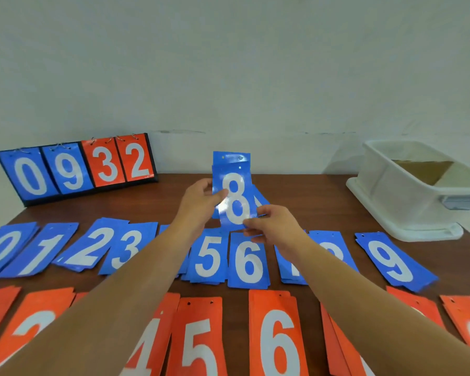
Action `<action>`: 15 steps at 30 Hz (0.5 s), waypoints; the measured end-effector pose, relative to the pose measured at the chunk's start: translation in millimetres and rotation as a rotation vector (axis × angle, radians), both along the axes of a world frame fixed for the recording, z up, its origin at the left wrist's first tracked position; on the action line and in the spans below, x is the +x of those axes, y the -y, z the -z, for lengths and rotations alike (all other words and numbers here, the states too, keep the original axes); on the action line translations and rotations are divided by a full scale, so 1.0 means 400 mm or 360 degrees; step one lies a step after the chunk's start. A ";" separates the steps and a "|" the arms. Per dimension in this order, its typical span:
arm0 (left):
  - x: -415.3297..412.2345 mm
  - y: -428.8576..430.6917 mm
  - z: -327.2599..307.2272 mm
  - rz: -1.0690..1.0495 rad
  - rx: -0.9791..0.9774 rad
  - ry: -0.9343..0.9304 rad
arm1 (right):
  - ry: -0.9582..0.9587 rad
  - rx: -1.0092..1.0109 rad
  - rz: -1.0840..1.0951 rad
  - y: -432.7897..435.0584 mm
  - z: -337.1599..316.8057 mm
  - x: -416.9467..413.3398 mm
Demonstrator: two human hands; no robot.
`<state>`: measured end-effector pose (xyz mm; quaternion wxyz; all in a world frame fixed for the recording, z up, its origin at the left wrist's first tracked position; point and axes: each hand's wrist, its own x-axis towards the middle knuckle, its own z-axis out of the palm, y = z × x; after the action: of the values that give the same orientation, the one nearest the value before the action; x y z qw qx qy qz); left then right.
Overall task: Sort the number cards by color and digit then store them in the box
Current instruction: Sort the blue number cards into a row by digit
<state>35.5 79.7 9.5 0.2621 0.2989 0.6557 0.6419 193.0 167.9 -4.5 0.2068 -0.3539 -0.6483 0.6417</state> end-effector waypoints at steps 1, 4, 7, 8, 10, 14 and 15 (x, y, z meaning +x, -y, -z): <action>0.007 0.015 -0.004 0.0011 -0.0031 -0.0036 | 0.0020 0.0058 -0.0018 0.014 -0.008 0.001; 0.024 0.057 -0.018 0.0087 -0.0072 -0.0003 | -0.0082 0.0177 0.0124 0.026 -0.031 0.000; 0.031 0.090 -0.029 0.0146 -0.0091 0.0024 | -0.0055 0.0422 0.0183 0.021 -0.047 -0.001; 0.026 0.099 -0.029 0.0111 -0.0095 0.0018 | -0.0033 0.0471 0.0225 0.016 -0.049 0.000; 0.009 0.116 -0.029 -0.0035 -0.0098 0.0001 | -0.0016 0.0472 0.0337 -0.006 -0.053 0.011; -0.010 0.133 -0.023 -0.0179 -0.0197 0.0011 | 0.0131 0.0536 0.0543 -0.082 -0.032 0.067; -0.003 0.131 -0.021 -0.0158 -0.0221 0.0019 | 0.0193 0.0571 0.0574 -0.100 -0.021 0.088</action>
<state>34.4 27.2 17.8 0.2538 0.2434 0.7111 0.6089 228.3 207.7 3.8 0.3380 -0.4592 -0.6894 0.4467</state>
